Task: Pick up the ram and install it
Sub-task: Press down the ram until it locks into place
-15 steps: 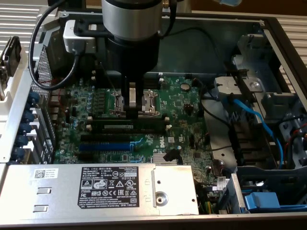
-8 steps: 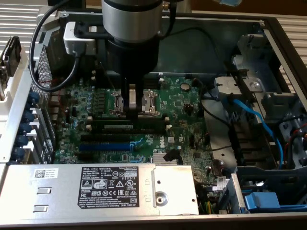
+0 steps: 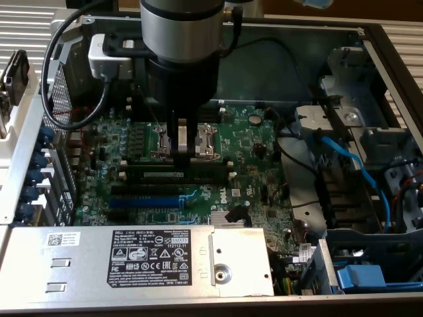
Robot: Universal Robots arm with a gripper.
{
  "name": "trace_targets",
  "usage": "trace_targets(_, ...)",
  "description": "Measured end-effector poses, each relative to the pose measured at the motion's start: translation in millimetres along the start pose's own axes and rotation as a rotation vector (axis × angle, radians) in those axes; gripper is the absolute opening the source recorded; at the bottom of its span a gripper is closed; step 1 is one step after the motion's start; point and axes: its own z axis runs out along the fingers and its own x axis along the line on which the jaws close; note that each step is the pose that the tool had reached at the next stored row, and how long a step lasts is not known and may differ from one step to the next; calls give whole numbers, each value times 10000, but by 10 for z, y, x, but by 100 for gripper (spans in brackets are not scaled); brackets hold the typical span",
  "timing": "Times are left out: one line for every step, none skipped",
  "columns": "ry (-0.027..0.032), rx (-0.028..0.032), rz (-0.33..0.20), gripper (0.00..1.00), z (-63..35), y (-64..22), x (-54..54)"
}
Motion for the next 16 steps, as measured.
trace_targets(1,-1,0,10,2,0,0)
trace_targets(-1,0,1,10,4,-1,0)
trace_targets(0,0,0,10,6,-2,0)
trace_targets(-2,1,-2,10,9,-2,0)
trace_targets(-2,2,-2,10,12,-3,0)
trace_targets(-1,1,-2,10,14,-3,0)
trace_targets(-1,1,-3,10,16,-3,0)
trace_targets(-1,1,-2,10,18,-3,0)
trace_targets(0,0,-3,10,20,-3,0)
trace_targets(-1,1,-3,10,22,-3,0)
trace_targets(-1,1,-4,10,24,-3,0)
trace_targets(0,0,-4,10,25,-3,0)
trace_targets(1,0,-5,10,27,-3,0)
trace_targets(1,-1,-5,10,29,-3,0)
trace_targets(0,0,-5,10,32,-3,0)
trace_targets(1,-1,-6,10,34,-2,0)
